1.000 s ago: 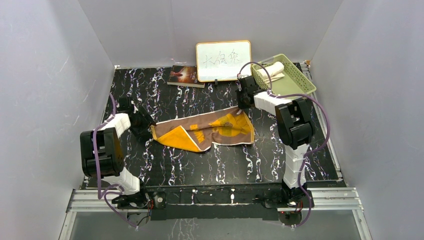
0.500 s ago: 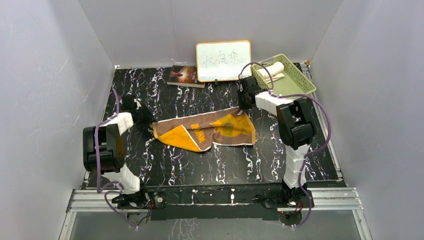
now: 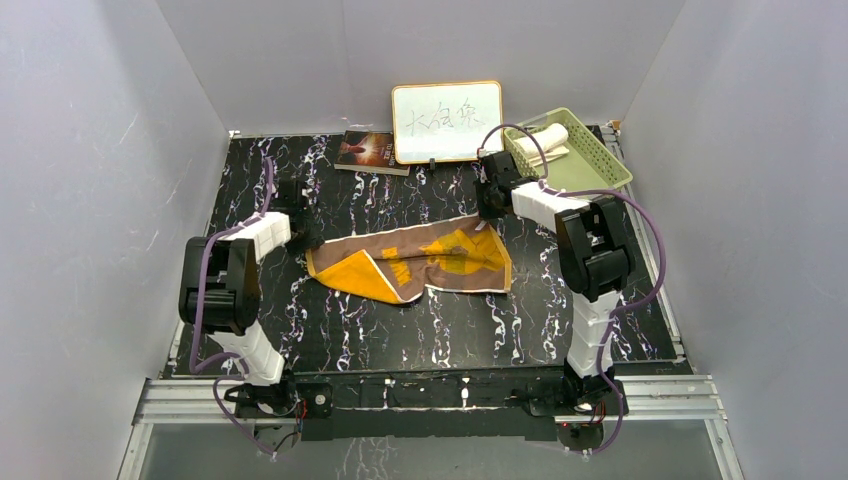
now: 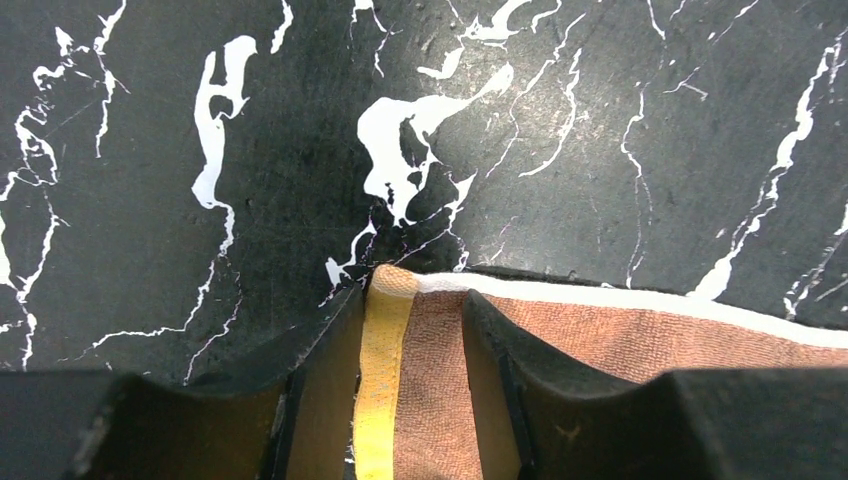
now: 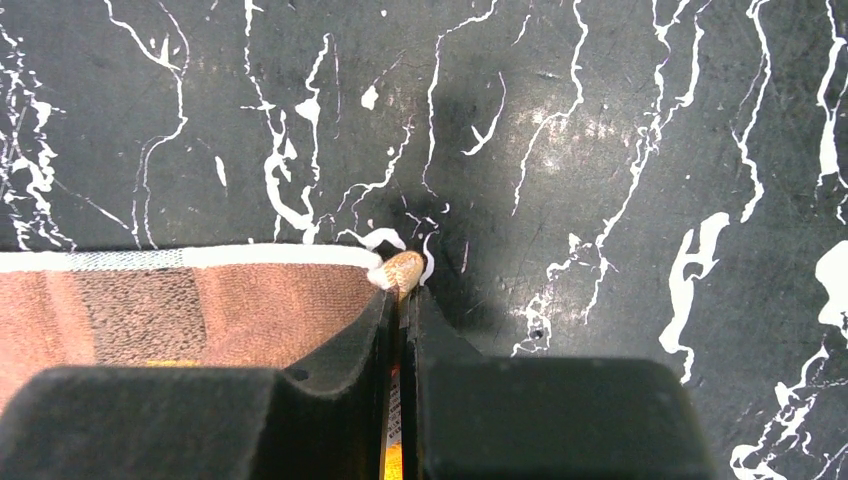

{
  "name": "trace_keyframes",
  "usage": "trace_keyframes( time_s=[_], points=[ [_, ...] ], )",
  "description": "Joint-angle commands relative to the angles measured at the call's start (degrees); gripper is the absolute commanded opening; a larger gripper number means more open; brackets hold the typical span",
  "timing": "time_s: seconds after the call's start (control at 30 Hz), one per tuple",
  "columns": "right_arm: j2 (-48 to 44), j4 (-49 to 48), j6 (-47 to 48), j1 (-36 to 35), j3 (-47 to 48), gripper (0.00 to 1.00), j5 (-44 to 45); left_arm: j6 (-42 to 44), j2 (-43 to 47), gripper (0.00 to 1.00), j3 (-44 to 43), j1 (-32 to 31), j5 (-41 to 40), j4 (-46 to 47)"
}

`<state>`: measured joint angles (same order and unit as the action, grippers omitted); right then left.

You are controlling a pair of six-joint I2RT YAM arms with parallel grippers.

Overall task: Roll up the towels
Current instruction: Flatten out the towel at the center of the board.

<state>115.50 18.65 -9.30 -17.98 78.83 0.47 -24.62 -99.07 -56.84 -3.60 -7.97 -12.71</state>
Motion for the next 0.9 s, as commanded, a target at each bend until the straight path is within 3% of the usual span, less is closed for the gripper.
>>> trace_keyframes(
  time_s=[0.0,0.13,0.2,0.33,0.5,0.73,0.87],
  points=[
    [-4.2,-0.8,0.1,-0.1,-0.1,0.00,-0.1,0.3,-5.4,0.37,3.1,-1.1,-1.3,-6.6],
    [-4.2,-0.9,0.1,-0.1,0.0,0.00,-0.6,0.3,-8.0,0.20,3.1,-1.4,-0.5,-7.0],
    [-4.3,-0.8,0.1,-0.1,0.0,0.00,-0.6,-0.2,-8.5,0.00,3.6,-1.4,-0.7,-6.6],
    [-5.4,-1.0,-0.3,0.6,0.0,0.00,-2.6,-0.5,-6.4,0.00,3.6,-0.9,-1.3,-6.4],
    [-11.0,-1.9,-2.1,2.8,1.2,0.00,-4.5,0.4,2.9,0.00,-4.7,2.8,-2.0,-10.8],
    [-28.3,-5.0,-2.0,3.0,0.5,0.00,-2.2,7.0,13.4,0.00,-24.6,4.9,-2.7,-18.6],
    [-39.6,-7.8,-2.2,3.0,-3.0,0.00,-1.6,9.1,22.1,0.00,-28.1,5.2,-2.5,-19.6]
  ],
)
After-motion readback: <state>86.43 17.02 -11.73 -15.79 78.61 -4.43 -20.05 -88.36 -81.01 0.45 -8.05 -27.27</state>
